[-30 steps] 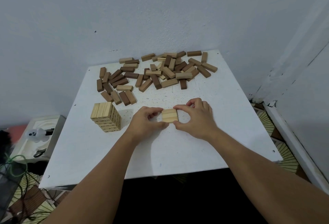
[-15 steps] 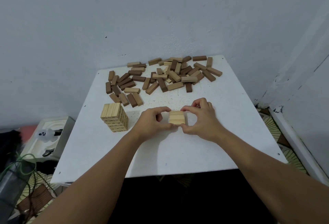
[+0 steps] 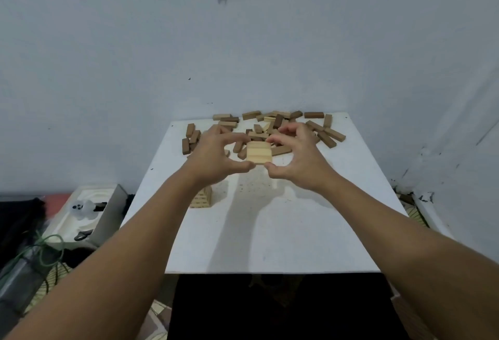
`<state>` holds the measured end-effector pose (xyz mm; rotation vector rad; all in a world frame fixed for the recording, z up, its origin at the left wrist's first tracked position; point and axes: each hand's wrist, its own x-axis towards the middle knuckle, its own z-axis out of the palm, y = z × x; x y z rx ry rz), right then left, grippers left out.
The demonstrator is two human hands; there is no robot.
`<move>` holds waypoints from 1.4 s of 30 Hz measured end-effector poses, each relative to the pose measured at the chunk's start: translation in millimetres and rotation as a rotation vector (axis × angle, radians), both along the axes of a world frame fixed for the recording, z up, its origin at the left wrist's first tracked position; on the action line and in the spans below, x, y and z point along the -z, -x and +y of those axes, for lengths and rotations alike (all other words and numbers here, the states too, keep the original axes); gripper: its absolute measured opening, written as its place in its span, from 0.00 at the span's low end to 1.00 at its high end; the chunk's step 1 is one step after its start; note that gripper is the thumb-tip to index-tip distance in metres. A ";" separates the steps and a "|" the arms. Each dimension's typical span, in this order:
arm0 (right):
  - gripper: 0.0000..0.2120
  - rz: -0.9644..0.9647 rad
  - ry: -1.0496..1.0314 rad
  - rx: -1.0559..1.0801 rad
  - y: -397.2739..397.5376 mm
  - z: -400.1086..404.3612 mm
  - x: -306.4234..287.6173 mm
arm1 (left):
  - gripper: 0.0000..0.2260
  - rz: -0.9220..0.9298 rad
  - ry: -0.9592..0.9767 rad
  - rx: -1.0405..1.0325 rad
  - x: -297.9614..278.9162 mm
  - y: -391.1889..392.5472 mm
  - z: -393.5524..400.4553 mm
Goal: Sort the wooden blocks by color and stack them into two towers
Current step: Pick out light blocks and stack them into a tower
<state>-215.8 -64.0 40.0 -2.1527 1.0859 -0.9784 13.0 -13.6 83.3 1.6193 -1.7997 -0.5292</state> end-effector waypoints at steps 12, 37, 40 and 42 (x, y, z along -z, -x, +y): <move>0.23 0.016 0.003 -0.120 -118.6 22.2 -9.2 | 0.20 -0.091 -0.121 -0.099 -14.0 -115.8 47.8; 0.21 0.158 -0.169 -0.119 -133.4 20.3 8.3 | 0.21 0.166 -0.330 -0.040 21.3 -142.3 37.3; 0.22 0.163 -0.170 -0.115 -133.9 20.0 9.7 | 0.21 0.173 -0.341 -0.048 22.3 -142.4 36.8; 0.23 0.165 -0.174 -0.113 -134.5 19.7 10.2 | 0.21 0.191 -0.348 -0.054 21.9 -142.3 37.9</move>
